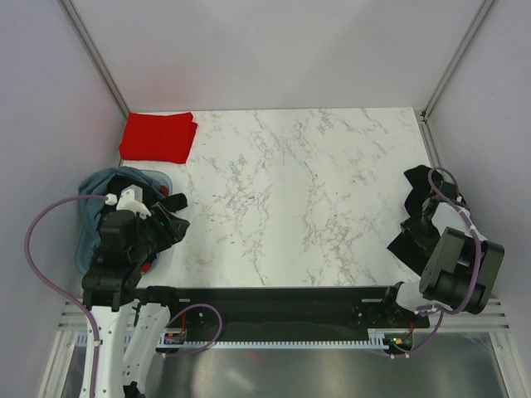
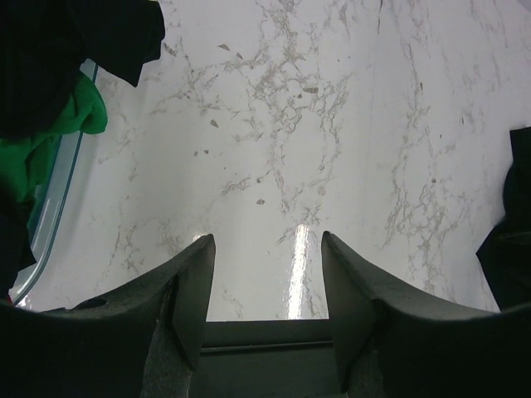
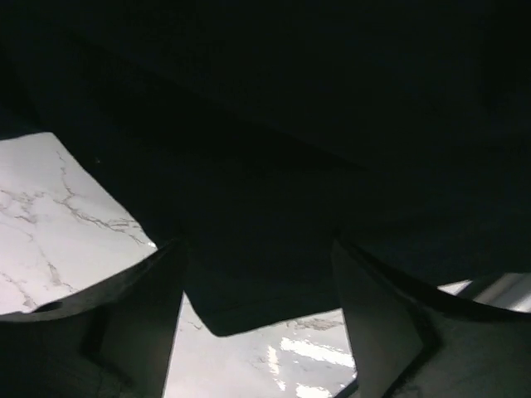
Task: Fold and stack the t-shirts
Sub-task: Move the tshirt to the center of the board, then flatten the tshirt out
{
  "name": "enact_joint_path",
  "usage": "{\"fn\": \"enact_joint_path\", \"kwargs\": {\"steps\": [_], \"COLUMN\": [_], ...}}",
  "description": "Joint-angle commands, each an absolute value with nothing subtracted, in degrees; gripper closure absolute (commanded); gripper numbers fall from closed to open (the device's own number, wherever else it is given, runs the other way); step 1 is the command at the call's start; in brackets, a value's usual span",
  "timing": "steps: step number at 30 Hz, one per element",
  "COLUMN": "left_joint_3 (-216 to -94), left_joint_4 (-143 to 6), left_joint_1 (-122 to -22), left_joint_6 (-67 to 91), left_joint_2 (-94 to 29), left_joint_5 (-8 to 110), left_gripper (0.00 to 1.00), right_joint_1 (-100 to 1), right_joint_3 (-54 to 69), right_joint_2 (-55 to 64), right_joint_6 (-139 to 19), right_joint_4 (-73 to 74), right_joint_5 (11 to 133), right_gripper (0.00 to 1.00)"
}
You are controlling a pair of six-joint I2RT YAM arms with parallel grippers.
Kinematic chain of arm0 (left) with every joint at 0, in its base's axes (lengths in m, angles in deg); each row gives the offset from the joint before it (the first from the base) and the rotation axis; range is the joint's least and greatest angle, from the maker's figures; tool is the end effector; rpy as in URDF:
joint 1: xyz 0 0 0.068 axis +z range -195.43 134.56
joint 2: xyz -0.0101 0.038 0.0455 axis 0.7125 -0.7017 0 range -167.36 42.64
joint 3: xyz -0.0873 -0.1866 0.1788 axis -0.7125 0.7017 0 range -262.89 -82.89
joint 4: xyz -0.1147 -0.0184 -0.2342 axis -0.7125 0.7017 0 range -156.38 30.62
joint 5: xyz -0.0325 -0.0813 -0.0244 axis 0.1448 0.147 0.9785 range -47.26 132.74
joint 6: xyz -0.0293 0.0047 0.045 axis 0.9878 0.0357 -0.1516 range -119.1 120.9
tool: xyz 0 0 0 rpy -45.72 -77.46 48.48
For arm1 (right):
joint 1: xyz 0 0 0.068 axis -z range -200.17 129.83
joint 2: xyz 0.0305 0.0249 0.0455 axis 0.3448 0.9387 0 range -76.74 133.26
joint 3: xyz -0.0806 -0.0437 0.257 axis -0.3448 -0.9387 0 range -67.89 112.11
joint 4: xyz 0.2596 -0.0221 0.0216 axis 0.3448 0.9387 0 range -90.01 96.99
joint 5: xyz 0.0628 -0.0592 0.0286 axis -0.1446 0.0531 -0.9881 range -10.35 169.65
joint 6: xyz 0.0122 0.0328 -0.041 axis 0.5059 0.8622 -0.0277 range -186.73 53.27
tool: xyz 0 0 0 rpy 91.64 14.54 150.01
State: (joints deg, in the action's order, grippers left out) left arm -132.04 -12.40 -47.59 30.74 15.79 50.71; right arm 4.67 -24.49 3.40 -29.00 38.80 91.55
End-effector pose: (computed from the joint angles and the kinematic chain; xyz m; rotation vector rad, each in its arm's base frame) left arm 0.0811 -0.0079 0.3238 -0.4340 2.1109 -0.4752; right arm 0.2094 -0.1052 0.1698 1.5162 2.4223 -0.2553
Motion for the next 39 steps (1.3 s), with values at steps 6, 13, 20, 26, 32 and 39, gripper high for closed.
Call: {"fn": "enact_joint_path", "kwargs": {"steps": [6, 13, 20, 26, 32, 39], "left_joint_3": [-131.7, -131.6, -131.5, -131.4, -131.2, -129.2], "left_joint_4": [-15.0, -15.0, -14.9, -14.9, -15.6, -20.4], "left_joint_1": [-47.4, -47.4, -47.4, -47.4, -47.4, -47.5], "left_joint_6": [29.2, 29.5, 29.6, 29.6, 30.5, 31.2], "left_joint_2": [17.9, 17.9, 18.0, 18.1, 16.1, 8.4], "left_joint_5": [50.7, 49.9, 49.8, 49.7, 52.1, 57.8], "left_gripper": [0.38, 0.38, 0.39, 0.39, 0.36, 0.32], "right_joint_1": [-0.1, -33.9, -69.6, -72.6, -67.6, -65.9], "right_joint_3": [-31.2, -25.9, 8.7, 4.6, -1.0, -2.1], "right_joint_2": [6.4, 10.5, 29.2, 18.2, -6.0, -12.7], "right_joint_6": [-28.3, -19.4, -25.4, -22.8, -23.7, -25.8], "right_joint_4": [26.8, 17.2, 28.2, 37.7, 47.1, 50.5], "right_joint_5": [80.0, 77.9, 80.9, 92.1, 104.7, 101.7], "right_gripper": [0.70, 1.00, 1.00, 1.00, 1.00, 1.00]}}
